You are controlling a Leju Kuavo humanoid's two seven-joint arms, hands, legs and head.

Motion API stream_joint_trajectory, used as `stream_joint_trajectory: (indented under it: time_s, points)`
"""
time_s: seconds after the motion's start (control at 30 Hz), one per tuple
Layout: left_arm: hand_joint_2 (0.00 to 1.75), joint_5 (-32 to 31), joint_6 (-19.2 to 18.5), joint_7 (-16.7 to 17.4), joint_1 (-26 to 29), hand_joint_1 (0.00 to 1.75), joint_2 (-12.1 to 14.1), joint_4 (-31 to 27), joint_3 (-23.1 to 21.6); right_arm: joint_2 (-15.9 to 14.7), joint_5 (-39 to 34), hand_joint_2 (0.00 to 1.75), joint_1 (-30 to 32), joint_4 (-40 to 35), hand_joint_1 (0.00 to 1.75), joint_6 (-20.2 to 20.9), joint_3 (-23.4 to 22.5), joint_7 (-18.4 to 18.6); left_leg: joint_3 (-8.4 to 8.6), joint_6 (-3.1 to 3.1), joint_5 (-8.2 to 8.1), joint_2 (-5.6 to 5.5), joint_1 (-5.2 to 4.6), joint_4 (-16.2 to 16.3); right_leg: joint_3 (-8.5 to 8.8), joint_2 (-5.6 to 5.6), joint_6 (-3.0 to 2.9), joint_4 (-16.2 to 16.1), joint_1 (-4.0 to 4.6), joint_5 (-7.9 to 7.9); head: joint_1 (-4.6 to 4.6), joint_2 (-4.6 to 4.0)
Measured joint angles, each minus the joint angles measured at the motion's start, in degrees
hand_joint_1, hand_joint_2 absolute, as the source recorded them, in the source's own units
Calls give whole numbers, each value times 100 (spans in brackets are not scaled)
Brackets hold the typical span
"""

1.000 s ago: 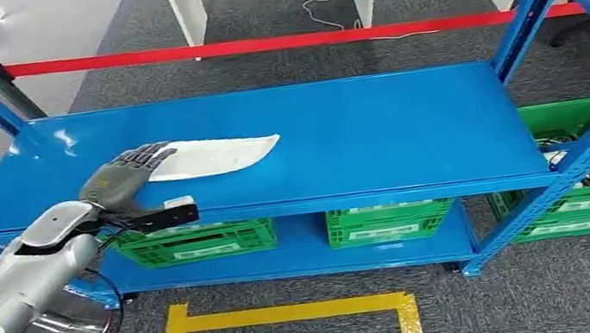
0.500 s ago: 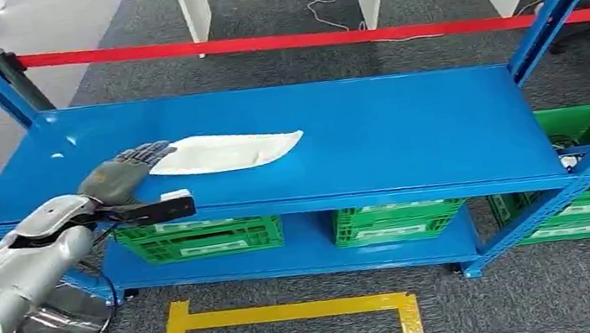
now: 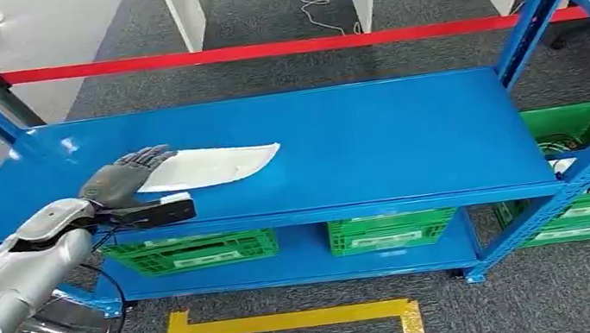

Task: Take the parts from the cabinet and place them on the table.

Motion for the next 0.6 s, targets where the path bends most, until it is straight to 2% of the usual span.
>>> stream_joint_trajectory:
  time_s: [0.03,0.07,0.1,0.13,0.2,0.23,0.27,0.3,0.33,0.37,0.4,0.43,0.47,0.5,0.53,0.57,0.6]
  points:
    - [0,4,-4,0,-19,0,9,0,2,2,2,0,-4,0,0,0,-2,-4,190,46,310,0,-9,-503,79,-1,13,-8,1,-62,-2,0]
    - [0,13,-13,0,-31,0,26,0,2,2,2,0,-2,0,0,0,-7,-7,334,100,345,5,-36,-767,54,-5,41,-25,0,-118,11,0]
    - [0,20,-22,0,-60,0,33,0,2,2,2,0,-22,0,0,0,-18,-9,453,137,187,8,-72,-956,143,9,99,-33,19,-165,2,0]
    - [0,18,-20,0,-78,0,33,0,2,4,2,0,-28,0,0,0,-26,-9,496,141,60,18,-80,-1028,150,-8,133,-70,12,-181,-4,0]
    - [0,15,0,0,-69,0,33,-2,2,4,4,0,-14,-2,0,2,-35,-9,576,205,44,0,-73,-1115,267,-40,232,-87,14,-109,-18,0]
    - [0,9,48,0,-56,0,24,-19,4,4,7,0,-24,-2,0,4,-39,-9,700,221,75,-4,-4,-1176,208,-40,240,-46,6,-165,-7,0]
    - [0,-4,110,0,-56,0,26,-26,4,7,9,0,-39,-4,0,4,-42,-11,772,242,54,-3,-4,-1203,101,-39,257,205,23,-141,2,0]
    - [0,-2,151,2,-58,0,42,-26,4,13,11,0,-51,-4,0,9,-42,-11,803,283,25,-1,-6,-1211,-140,-38,255,602,20,-185,24,0]
    - [0,0,166,0,-43,0,39,-26,2,15,26,0,-51,-4,0,9,-44,-15,826,297,-22,-2,-7,-1211,-456,-37,266,1045,10,-284,15,0]
    - [175,4,164,-4,7,0,24,-26,-2,15,39,0,-44,-4,0,9,-48,-15,864,303,-69,-5,-10,-1211,-758,-36,292,1399,10,-470,22,0]
    - [175,22,162,-15,64,0,13,-26,-4,15,59,0,-35,-7,0,9,-52,-9,911,302,-121,-12,-10,-1211,-979,-36,313,1583,13,-616,20,0]
    - [175,28,155,-37,117,0,9,-26,-4,15,79,0,-19,-9,0,9,-57,-13,972,295,-175,-23,-9,-1211,-1103,-36,320,1569,12,-630,22,0]
    - [175,28,157,-70,157,0,7,-26,-7,15,90,0,-17,-9,0,9,-61,-13,1052,281,-240,-25,-7,-1210,-1127,-38,325,1347,9,-457,22,0]
    - [175,28,186,-92,180,0,2,-26,-11,15,96,0,-11,-9,0,9,-70,-15,1142,259,-312,-25,-2,-1210,-1050,-40,337,933,9,-122,22,-2]
    - [175,28,234,-109,195,0,-4,-28,-13,15,107,0,-5,-9,0,9,-81,-18,1234,236,-387,-25,3,-1207,-932,-43,310,426,8,331,22,0]
    - [175,26,298,-118,222,0,-13,-35,-13,15,111,0,2,-9,0,9,-85,-18,1260,201,-462,-22,-9,-1204,-894,-58,286,27,8,810,26,0]
    - [175,22,337,-122,241,0,-22,-37,-15,15,109,0,-9,-9,0,20,-90,-17,1297,174,-499,-29,-27,-1145,-903,-50,230,31,28,595,13,0]
